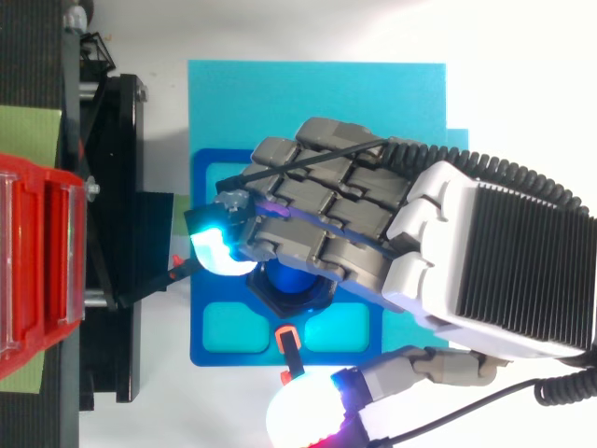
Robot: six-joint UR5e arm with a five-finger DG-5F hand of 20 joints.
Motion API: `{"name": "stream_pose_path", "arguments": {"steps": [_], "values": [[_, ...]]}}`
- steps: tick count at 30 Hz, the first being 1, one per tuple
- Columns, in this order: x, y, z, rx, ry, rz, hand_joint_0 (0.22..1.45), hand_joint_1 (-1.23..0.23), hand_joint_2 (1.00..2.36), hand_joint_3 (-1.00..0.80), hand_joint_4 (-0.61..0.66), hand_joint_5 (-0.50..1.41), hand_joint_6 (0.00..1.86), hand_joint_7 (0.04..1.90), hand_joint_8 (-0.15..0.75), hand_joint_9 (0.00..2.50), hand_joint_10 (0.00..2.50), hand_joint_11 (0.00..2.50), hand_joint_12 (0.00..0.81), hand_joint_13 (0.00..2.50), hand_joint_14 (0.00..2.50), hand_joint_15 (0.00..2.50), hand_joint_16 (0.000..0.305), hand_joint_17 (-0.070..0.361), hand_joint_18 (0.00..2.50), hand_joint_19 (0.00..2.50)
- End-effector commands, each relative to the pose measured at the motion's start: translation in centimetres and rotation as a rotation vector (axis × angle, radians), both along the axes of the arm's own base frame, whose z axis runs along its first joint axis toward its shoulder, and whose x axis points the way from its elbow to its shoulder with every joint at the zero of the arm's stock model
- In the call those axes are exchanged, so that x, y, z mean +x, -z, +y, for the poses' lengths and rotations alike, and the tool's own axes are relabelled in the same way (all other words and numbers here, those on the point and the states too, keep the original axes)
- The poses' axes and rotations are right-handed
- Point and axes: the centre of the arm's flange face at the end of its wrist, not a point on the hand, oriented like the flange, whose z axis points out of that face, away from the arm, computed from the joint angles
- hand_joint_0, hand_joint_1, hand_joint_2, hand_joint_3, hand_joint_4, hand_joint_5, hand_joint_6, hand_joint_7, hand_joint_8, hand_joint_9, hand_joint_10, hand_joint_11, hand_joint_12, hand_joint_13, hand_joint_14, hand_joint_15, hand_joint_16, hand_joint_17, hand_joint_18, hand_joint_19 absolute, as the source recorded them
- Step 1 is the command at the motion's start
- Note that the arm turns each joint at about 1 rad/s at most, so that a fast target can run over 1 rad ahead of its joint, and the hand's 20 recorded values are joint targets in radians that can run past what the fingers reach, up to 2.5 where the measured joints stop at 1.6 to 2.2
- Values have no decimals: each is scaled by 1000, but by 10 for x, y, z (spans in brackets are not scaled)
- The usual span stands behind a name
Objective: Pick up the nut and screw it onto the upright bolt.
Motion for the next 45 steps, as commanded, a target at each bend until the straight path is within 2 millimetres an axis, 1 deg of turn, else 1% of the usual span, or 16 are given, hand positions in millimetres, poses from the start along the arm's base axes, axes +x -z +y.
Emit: {"name": "stream_pose_path", "arguments": {"steps": [1,9,11,21,31,39,41,45], "values": [[0,0,1,-1,-1,2,419,-208,1000,-500,240,-177,503,854,330,495,1,0,400,469,0,0,55,124,490,48],[-1,3,-4,-6,-4,13,428,-221,1000,-500,290,-140,503,996,340,561,0,45,383,512,0,0,51,114,503,0],[-1,3,-6,-7,-6,16,440,-234,1000,-500,309,-122,503,1055,339,595,2,64,373,534,0,0,48,108,519,0],[-3,6,-16,-15,1,49,462,-265,1000,-500,319,-85,503,1160,341,661,3,83,353,575,0,0,43,97,534,0],[-6,8,-25,1,8,67,472,-254,1000,-500,270,-31,502,1329,329,727,3,90,342,585,0,0,41,93,537,0],[-7,10,-31,2,11,86,475,-247,1000,-500,250,-2,501,1396,322,797,3,93,331,614,0,0,40,90,550,0],[-8,10,-32,6,7,91,484,-156,1000,-500,227,9,500,1411,310,848,3,95,323,619,0,0,39,88,545,0],[-8,10,-32,11,-1,95,487,-66,1000,-500,190,25,500,1436,302,910,3,83,319,632,0,0,39,87,552,0]]}}
